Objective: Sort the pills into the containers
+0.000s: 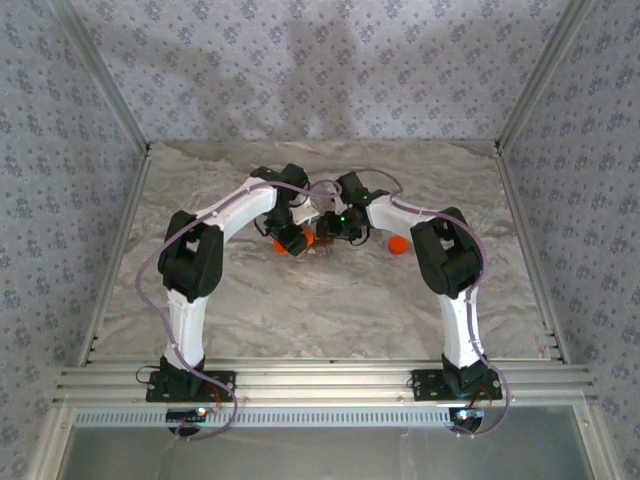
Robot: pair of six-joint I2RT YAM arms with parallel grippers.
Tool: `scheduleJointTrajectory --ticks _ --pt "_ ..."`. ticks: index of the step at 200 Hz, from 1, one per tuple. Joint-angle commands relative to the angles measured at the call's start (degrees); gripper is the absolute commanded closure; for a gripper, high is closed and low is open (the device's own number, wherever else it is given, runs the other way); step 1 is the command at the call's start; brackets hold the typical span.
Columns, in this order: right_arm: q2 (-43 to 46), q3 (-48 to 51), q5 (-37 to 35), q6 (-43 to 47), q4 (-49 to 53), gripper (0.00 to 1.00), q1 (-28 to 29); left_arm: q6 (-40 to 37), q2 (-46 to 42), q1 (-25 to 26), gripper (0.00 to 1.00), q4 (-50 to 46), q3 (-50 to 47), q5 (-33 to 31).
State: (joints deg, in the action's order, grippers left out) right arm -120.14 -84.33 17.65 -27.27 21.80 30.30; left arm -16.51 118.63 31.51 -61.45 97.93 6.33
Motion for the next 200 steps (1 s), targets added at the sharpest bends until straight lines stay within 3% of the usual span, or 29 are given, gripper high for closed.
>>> scheduleJointTrajectory --ticks 1,200 --pt "-2.4 -0.3 -0.9 0.2 3.0 0.51 0.6 -1.0 -0.5 -0.4 1.0 -2.3 2.1 -0.9" --pt "-2.6 -0.6 -0.8 0.3 3.1 0.51 0.6 -2.3 2.7 0.6 1.0 -5.0 5.1 -2.9"
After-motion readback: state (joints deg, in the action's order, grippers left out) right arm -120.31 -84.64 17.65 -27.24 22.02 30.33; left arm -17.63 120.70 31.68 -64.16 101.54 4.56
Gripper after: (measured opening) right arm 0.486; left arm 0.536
